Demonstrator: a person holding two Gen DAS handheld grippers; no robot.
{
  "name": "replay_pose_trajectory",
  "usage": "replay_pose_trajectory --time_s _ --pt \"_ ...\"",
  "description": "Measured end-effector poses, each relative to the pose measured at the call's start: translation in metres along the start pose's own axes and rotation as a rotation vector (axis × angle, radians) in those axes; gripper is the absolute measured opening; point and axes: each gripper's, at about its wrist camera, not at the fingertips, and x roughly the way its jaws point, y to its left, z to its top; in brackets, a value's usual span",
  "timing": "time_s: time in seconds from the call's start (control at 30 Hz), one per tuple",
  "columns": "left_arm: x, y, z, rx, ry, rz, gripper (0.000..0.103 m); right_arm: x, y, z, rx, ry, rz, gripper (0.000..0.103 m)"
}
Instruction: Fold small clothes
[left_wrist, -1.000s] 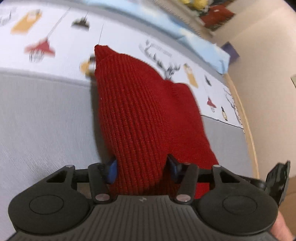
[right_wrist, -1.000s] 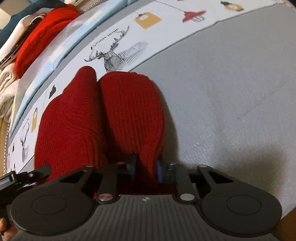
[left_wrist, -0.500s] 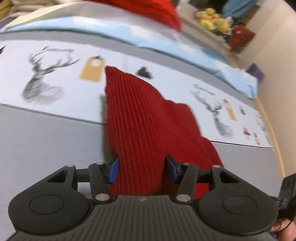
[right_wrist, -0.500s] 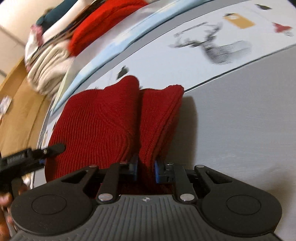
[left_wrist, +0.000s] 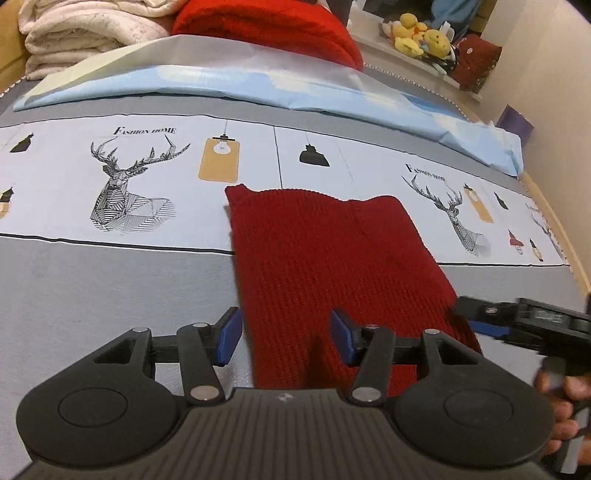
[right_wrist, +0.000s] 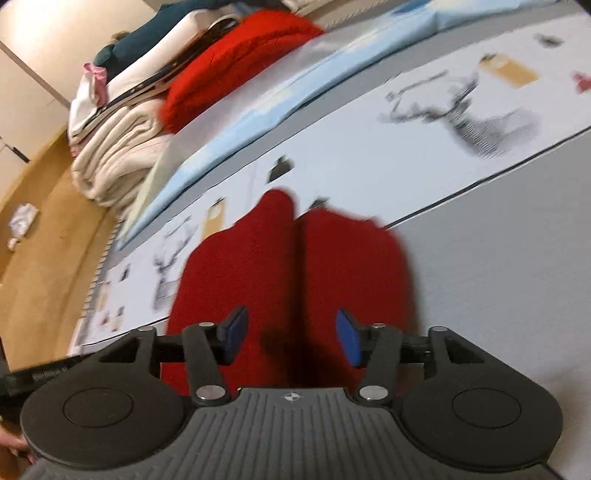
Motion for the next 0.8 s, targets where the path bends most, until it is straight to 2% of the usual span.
replay_pose_trajectory --time_s 0.13,0.23,0.3,0.47,0.57,0.67,0.7,0.73,0.8 --pt "-0.003 0.005 -0.003 0.019 0.003 0.014 0.058 0.03 0.005 -0.006 0.054 0.059 -0.025 0.062" --pt "-0.005 0.01 -0.004 0.018 0.003 0.023 0.058 0.035 0.017 -0.011 0.053 0.033 -0.024 0.061" --pt "-0.007 0.013 -0.003 0.007 -0.004 0.023 0.058 0.04 0.019 -0.012 0.055 0.028 -0.015 0.055" --pt "-0.006 0.011 0.002 -0.013 -0.019 0.013 0.058 0.041 0.012 -0.006 0.046 0.022 0.036 0.024" --pt "-0.007 0.002 0.003 -0.012 -0.033 -0.013 0.058 0.017 0.019 -0.003 -0.011 -0.064 0.097 0.02" --pt "-0.005 -0.009 0.005 0.009 -0.038 -0.039 0.058 -0.02 0.019 -0.005 -0.001 -0.15 0.15 0.02" --pt "-0.003 -0.014 0.005 0.019 -0.036 -0.043 0.058 -0.025 0.017 -0.005 -0.013 -0.146 0.114 0.02" --pt "-0.001 -0.019 0.004 0.029 -0.03 -0.046 0.058 -0.025 0.012 -0.006 -0.024 -0.115 0.038 0.02" --pt "0.006 -0.027 0.003 0.042 -0.01 -0.043 0.058 -0.012 -0.006 -0.01 0.017 -0.001 -0.107 0.02"
